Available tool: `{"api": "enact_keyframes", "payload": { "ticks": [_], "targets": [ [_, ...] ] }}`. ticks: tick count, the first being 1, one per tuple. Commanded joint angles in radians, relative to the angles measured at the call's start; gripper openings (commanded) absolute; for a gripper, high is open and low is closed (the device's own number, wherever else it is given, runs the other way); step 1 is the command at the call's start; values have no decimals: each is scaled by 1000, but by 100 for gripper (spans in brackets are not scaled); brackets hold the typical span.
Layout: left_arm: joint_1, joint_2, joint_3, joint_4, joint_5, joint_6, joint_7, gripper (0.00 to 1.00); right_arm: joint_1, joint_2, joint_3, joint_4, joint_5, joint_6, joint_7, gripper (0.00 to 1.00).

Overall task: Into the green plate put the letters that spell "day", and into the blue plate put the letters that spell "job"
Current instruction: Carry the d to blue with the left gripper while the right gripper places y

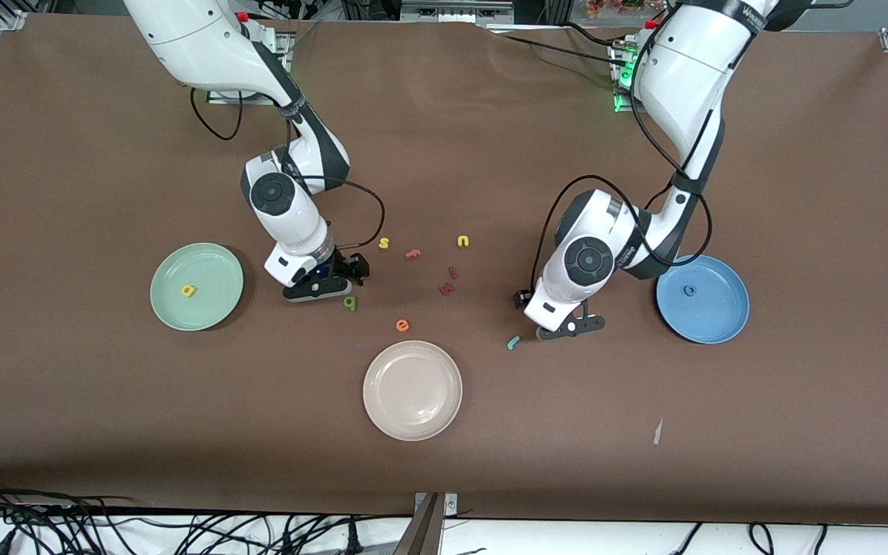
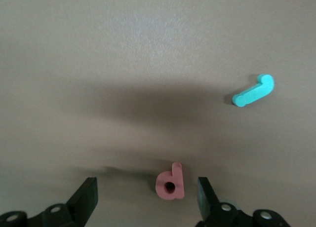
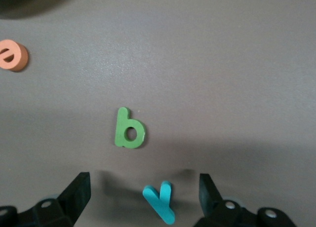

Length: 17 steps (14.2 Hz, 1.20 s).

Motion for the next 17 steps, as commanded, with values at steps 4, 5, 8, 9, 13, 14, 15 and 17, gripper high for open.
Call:
{"api": "enact_keyframes", "payload": {
  "ticks": [4, 5, 8, 9, 13, 14, 15, 17],
  "targets": [
    [-26, 45, 10, 57, -57, -8, -57, 65, 4, -17, -11, -41, -3, -29, -6, 68],
    [-26, 47, 10, 57, -61, -8, -57, 59, 4, -18, -12, -41, -6, -47, -8, 54],
    [-31, 48, 10, 57, -64, 10, -58, 46, 5, -20, -21, -30, -25, -78, -6, 1],
    [-34, 48, 10, 51, -71, 41, -58, 44, 4, -26, -21, -30, -35, -79, -8, 0],
    [-43, 54, 10, 50, -78, 47, -58, 27, 4, -90, -47, 23, -49, -238, -34, 0],
    [-43, 54, 10, 50, -78, 47, -58, 21, 4, -114, -63, 55, -57, -321, -66, 0],
    [-43, 57, 10, 50, -78, 47, -58, 19, 4, -147, -87, 92, -57, -413, -106, 0],
    [-45, 54, 12, 50, -76, 47, -57, 12, 1, -217, -154, 112, -57, -570, -223, 0]
  ]
}}
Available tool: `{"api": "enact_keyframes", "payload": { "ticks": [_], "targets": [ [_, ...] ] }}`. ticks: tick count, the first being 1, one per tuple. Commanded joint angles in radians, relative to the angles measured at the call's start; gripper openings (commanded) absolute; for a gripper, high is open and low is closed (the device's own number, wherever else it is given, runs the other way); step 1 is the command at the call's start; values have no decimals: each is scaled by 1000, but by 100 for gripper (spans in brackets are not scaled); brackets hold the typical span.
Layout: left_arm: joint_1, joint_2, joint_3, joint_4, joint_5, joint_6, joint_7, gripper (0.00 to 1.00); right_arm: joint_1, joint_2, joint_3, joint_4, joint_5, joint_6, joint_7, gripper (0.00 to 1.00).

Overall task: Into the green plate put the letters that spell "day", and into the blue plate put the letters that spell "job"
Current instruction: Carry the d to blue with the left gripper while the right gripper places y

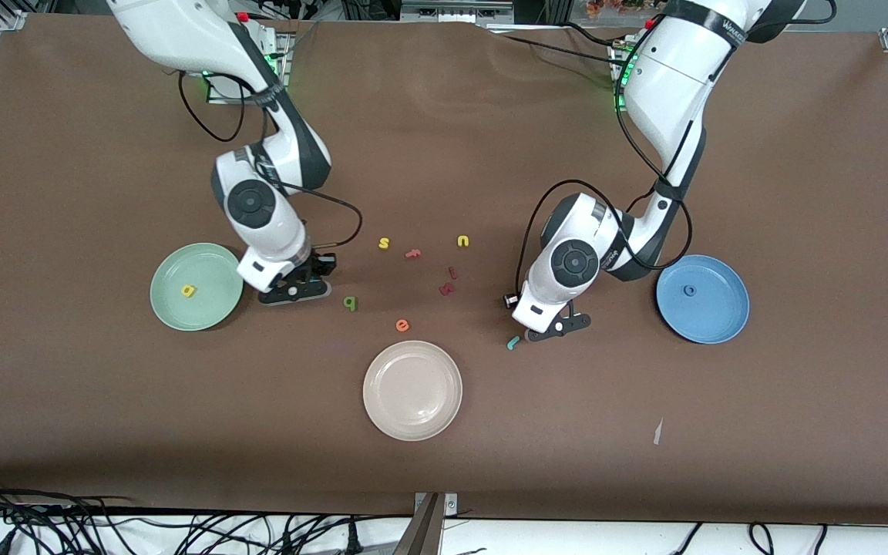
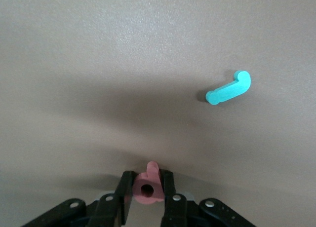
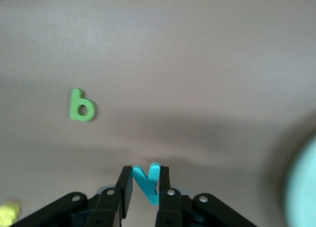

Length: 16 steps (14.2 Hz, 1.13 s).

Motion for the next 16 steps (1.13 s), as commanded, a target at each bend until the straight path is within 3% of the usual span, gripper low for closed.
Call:
{"api": "enact_keyframes", "payload": {
  "ticks": [1, 4, 6, 9, 13, 14, 15, 16],
  "targets": [
    [-13, 12, 11, 19, -23, 3, 2, 9, -1, -111, -110, 3, -11, -162, -187, 0],
    [50, -45, 11, 37, -6, -119, 68, 5, -2, -130, -283, -36, 9, -162, -498, 0],
    [116, -108, 12, 31, -15, -250, 290, 5, -5, -140, -346, -118, 20, -121, -573, 0],
    [235, -175, 12, 10, -6, -382, 546, 5, -5, -166, -360, -294, 28, 88, -588, 0],
    [341, -255, 12, -112, 91, -375, 755, 6, -7, -140, -360, -388, 35, 253, -585, 2],
    [373, -266, 12, -132, 92, -364, 813, 6, -8, -130, -360, -387, 35, 256, -585, 18],
    [404, -281, 12, -167, 92, -331, 867, 6, -8, -125, -360, -386, 41, 256, -577, 55],
    [429, -298, 12, -216, 92, -280, 905, 6, -8, -123, -359, -386, 58, 255, -573, 99]
  ]
}}
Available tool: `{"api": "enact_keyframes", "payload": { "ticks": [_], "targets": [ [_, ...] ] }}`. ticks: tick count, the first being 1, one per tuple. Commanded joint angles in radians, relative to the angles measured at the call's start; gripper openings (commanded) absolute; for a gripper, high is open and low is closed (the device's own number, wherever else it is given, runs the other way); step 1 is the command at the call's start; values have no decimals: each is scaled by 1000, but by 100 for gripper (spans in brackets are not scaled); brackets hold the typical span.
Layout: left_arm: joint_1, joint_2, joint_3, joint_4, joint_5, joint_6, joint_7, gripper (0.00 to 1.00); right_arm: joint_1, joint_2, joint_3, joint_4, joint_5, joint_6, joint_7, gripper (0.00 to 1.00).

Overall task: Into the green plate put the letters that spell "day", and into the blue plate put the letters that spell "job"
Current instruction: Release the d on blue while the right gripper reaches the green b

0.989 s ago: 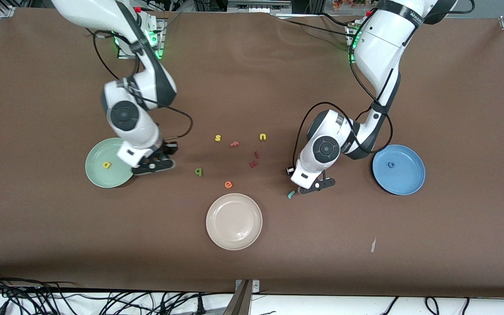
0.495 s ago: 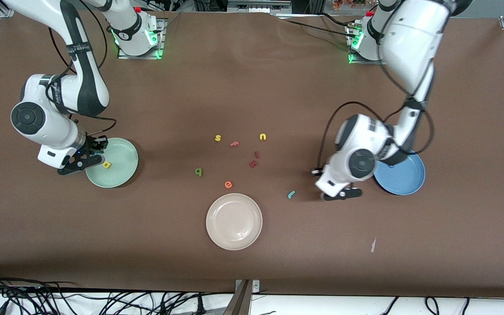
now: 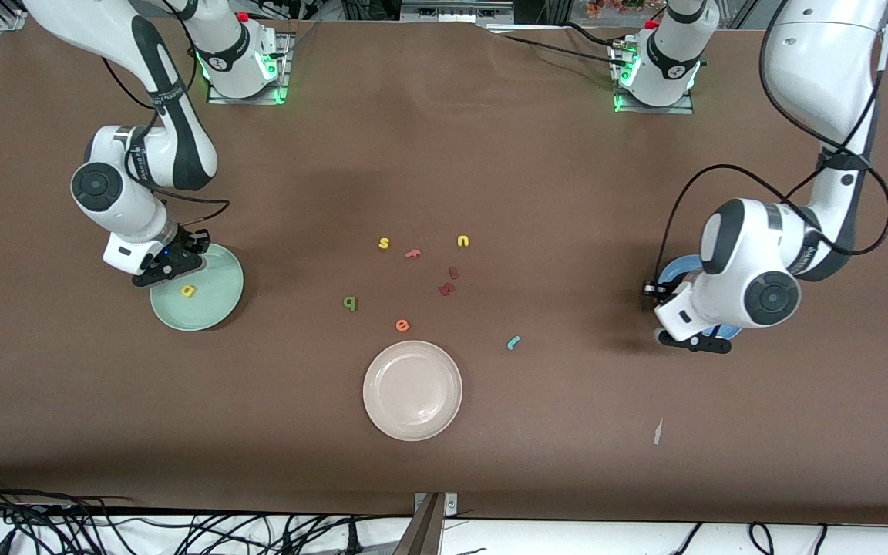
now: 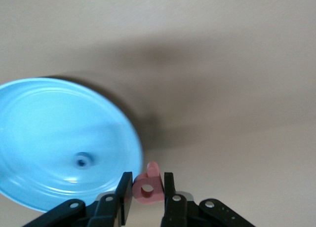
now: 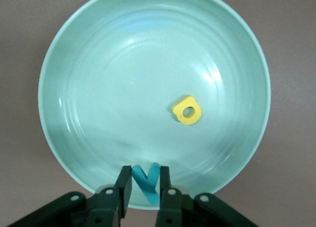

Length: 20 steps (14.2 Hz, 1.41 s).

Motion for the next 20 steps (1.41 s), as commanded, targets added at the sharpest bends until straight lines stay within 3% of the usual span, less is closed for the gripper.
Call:
{"api": "enact_keyframes", "payload": {
  "ticks": [1, 4, 5, 6, 7, 9, 11, 14, 17, 20],
  "targets": [
    [66, -91, -11, -174, 21, 137, 125, 6, 4, -11, -1, -7, 35, 10, -2, 100],
    [104, -111, -11, -306, 23, 306, 202, 10, 13, -46, 20, 14, 35, -45, -2, 100],
    [112, -110, -11, -320, 23, 323, 222, 25, 15, -61, 48, 28, 35, -65, 16, 100],
    [116, -110, -11, -313, 23, 311, 222, 70, 15, -69, 85, 40, 35, -70, 68, 100],
    [116, -110, -11, -291, 21, 285, 215, 100, 15, -78, 121, 57, 35, -70, 148, 100],
    [109, -104, -13, -169, 6, 140, 187, 100, 15, -83, 174, 101, 35, -71, 222, 100],
    [87, -82, -16, -67, 5, 35, 111, 100, 17, -75, 223, 185, 35, -160, 283, 100],
    [15, -62, -24, -17, -75, 30, -113, 100, 50, -32, 254, 316, 35, -271, 494, 100],
    [-72, -6, -24, 51, -92, 32, -290, 100, 84, 56, 254, 388, 37, -269, 588, 100],
    [-153, 103, -24, 187, -81, 33, -289, 100, 122, 164, 254, 495, 37, -256, 691, 100]
  ]
}}
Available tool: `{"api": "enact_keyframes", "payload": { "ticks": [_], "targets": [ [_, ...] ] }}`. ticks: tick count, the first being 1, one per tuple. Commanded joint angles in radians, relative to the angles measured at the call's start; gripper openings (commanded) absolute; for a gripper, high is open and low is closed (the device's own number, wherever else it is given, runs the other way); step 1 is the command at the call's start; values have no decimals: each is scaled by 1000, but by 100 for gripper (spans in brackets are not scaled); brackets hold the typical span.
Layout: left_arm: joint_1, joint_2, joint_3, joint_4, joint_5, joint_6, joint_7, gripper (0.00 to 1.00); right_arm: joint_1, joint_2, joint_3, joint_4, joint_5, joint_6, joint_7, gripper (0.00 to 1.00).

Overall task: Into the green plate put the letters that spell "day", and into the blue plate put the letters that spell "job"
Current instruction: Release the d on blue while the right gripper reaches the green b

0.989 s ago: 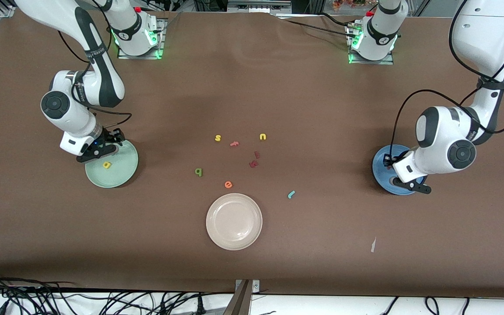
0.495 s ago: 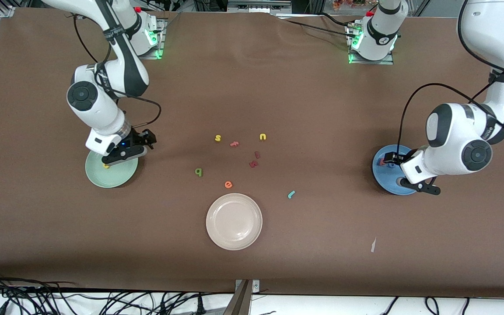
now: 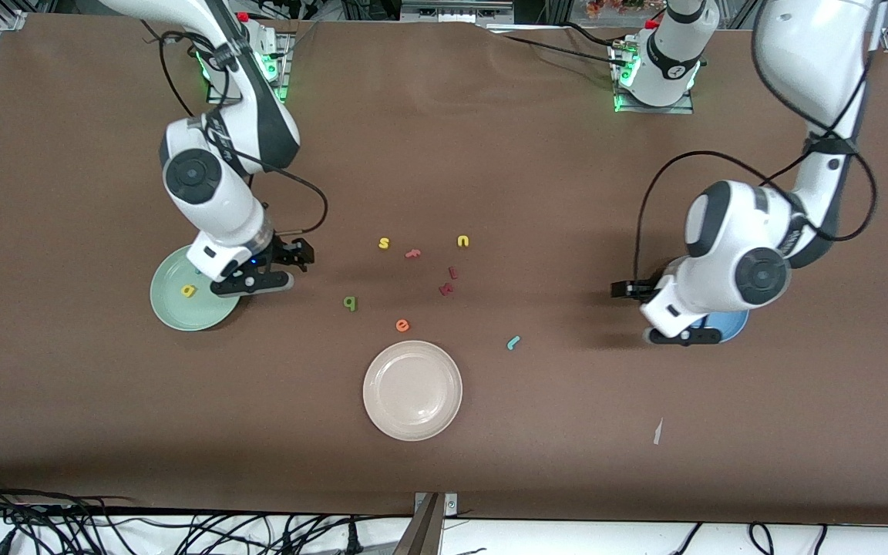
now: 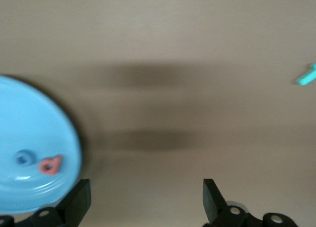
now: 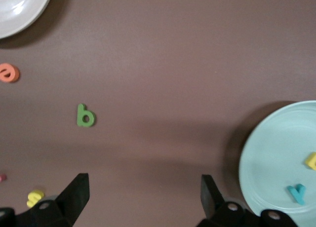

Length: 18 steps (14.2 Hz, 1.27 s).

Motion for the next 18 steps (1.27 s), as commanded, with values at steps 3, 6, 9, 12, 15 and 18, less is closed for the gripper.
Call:
{"api": "enact_keyframes", "payload": {
  "ticks": [3, 6, 9, 12, 15, 18],
  "targets": [
    [-130, 184, 10, 258, -6, -16, 99, 100, 88, 215, -6, 188, 43, 59, 225, 98],
    [-187, 208, 11, 280, -5, 70, 164, 100, 94, 282, -6, 222, 45, 100, 274, 83],
    [-208, 245, 16, 300, -3, 108, 334, 100, 114, 314, -5, 222, 45, 143, 326, 71],
    [-213, 257, 14, 326, 78, 118, 449, 100, 119, 336, -5, 220, 44, 143, 325, 67],
    [-221, 291, 13, 350, 84, 133, 449, 100, 131, 351, -5, 220, 42, 156, 326, 62],
    [-240, 331, 14, 390, 86, 142, 442, 100, 130, 357, -5, 212, 38, 159, 322, 43]
  ]
}}
